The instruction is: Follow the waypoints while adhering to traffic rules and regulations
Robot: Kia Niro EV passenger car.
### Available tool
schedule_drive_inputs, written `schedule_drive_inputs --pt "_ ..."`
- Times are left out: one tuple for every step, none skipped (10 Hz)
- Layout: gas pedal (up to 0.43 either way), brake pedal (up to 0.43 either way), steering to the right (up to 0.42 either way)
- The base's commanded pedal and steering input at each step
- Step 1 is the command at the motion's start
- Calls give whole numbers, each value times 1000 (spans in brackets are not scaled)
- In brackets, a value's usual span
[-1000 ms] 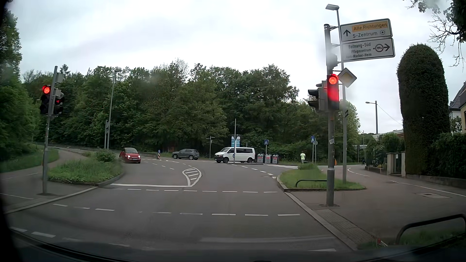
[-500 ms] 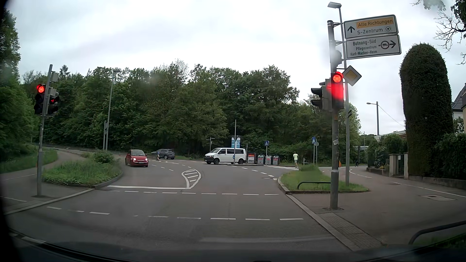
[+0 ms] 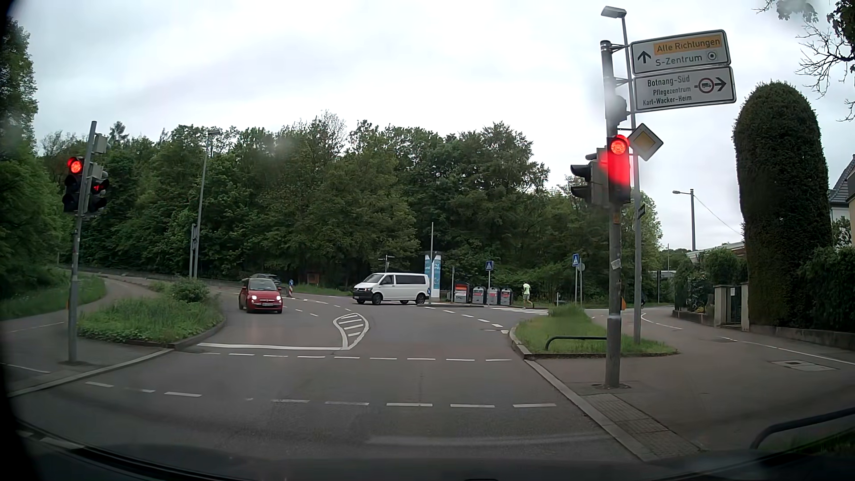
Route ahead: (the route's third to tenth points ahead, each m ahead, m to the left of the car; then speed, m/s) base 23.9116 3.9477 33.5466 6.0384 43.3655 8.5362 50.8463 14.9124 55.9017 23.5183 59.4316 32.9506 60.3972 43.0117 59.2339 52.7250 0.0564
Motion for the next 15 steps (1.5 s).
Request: schedule_drive_inputs --pt "0 250 -7" --pt "0 250 -7" --pt "0 256 -6" --pt "0 256 -8" --pt "0 256 -8" --pt "0 256 -8" --pt "0 256 -8" --pt "0 256 -8" --pt "0 256 -8" --pt "0 256 -8" --pt "0 256 -8" --pt "0 262 -8" --pt "0 256 -8" --pt "0 262 -8" --pt "0 262 -8"
